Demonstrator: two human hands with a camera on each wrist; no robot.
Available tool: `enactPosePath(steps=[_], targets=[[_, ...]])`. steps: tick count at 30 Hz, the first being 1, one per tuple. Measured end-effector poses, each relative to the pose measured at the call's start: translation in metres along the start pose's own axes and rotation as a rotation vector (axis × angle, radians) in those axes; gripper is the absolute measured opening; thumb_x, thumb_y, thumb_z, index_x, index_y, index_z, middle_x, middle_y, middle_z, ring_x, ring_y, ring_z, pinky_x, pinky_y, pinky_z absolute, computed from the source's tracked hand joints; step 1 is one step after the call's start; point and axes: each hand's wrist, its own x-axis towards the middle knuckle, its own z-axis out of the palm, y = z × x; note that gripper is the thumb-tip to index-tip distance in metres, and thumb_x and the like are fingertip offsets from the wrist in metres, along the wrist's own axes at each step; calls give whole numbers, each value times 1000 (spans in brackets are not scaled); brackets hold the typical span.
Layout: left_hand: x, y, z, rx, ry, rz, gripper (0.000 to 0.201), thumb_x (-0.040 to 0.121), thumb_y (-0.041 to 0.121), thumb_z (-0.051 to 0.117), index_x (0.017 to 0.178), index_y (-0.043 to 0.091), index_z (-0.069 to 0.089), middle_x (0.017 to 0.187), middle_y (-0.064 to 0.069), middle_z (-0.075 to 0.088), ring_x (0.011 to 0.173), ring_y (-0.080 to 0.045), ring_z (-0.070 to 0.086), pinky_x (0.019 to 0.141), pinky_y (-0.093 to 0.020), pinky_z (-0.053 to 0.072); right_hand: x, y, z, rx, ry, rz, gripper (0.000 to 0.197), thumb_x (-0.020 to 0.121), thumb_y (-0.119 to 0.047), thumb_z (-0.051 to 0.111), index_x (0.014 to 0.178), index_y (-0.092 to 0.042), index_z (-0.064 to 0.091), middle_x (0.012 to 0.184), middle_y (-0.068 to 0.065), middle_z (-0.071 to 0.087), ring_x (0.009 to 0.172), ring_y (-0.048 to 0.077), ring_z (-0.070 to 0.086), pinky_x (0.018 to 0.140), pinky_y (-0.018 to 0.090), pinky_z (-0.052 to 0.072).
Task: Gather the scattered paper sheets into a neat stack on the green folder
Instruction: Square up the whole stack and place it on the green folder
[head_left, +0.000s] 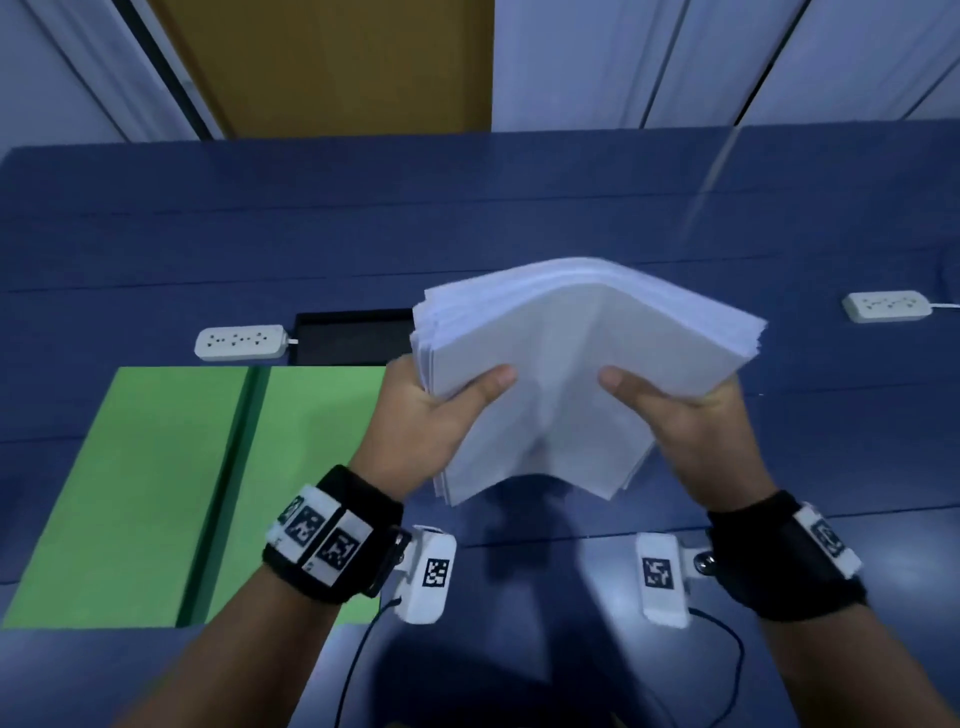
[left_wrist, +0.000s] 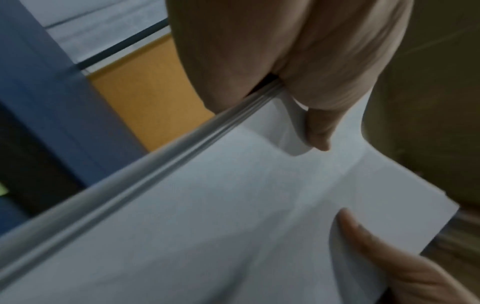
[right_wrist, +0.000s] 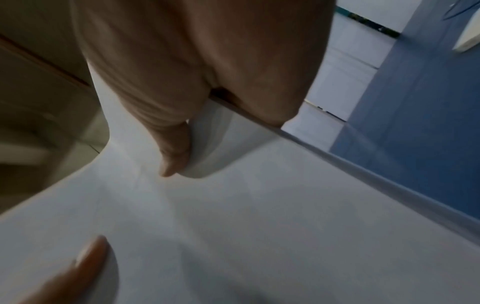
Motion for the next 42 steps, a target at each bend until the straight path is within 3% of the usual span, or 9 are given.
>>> enactPosePath(steps=[5, 10, 13, 23, 28, 32, 36, 39, 42], targets=[[-9, 17, -5, -42, 0, 109, 33, 80, 15, 80, 111, 23, 72, 108, 14, 78, 104, -5, 73, 90, -19, 55, -5, -14, -4, 5, -48, -98, 39, 85, 7, 79, 116, -16, 74, 118, 1, 79, 112, 19, 74, 94, 31, 60], [-13, -112, -18, 205, -206, -350, 45, 69, 49, 93, 107, 32, 77, 114, 7, 78, 108, -11, 73, 100, -50, 57, -17, 106, -15, -49, -86, 305, 48, 81, 1, 84, 124, -14, 70, 120, 2, 78, 117, 24, 72, 105, 44, 57], [-14, -153, -13, 214, -132, -460, 57, 63, 61, 87, 111, 32, 75, 115, 9, 77, 109, -8, 72, 102, -46, 56, -19, 131, -17, -20, -78, 352, 49, 85, 0, 82, 129, -16, 68, 122, -1, 78, 116, 17, 72, 92, 24, 59], [4, -90, -5, 536, -63, -225, 23, 91, 38, 77, 83, 17, 76, 76, 5, 77, 71, -14, 73, 69, -39, 60, -33, 131, -5, 163, 41, 483, 37, 92, -16, 77, 128, -13, 69, 124, 7, 77, 120, 32, 71, 101, 48, 56], [20, -16, -34, 1069, -344, -84, 33, 92, 46, 70, 75, 18, 66, 64, 2, 64, 65, -22, 60, 61, -37, 45, -34, 64, -21, -338, 345, 86, 70, 84, -28, 88, 143, -27, 50, 145, -4, 54, 135, 15, 53, 119, 51, 40], [15, 6, -22, 1386, -534, -32, 26, 93, 40, 64, 76, 19, 63, 68, 0, 60, 68, -28, 61, 60, -36, 50, -32, -21, 23, -1091, -164, -561, 71, 87, -42, 75, 151, -24, 47, 154, -5, 50, 151, 17, 39, 127, 61, 12], [4, 32, 1, 1573, -637, 94, 23, 93, 39, 60, 90, 18, 67, 90, -10, 67, 83, -36, 66, 62, -35, 42, -18, -32, 73, -1545, -681, -326, 22, 93, -29, 62, 114, -21, 58, 110, 3, 70, 111, 28, 68, 117, 57, 26], [-3, 58, 3, 1618, -615, 121, 30, 92, 49, 60, 95, 22, 69, 92, -6, 67, 81, -32, 63, 64, -35, 44, -11, -41, 76, -1504, -673, -140, 9, 98, -33, 61, 97, -25, 64, 92, 7, 63, 92, 36, 64, 72, 40, 41], [-5, 87, -43, 1528, -267, 105, 45, 80, 71, 65, 96, 30, 73, 85, 3, 71, 85, -27, 68, 71, -36, 56, -7, -50, 53, -1271, -622, -25, 29, 95, -40, 70, 74, -25, 56, 73, -5, 59, 80, 25, 57, 66, 38, 44]])
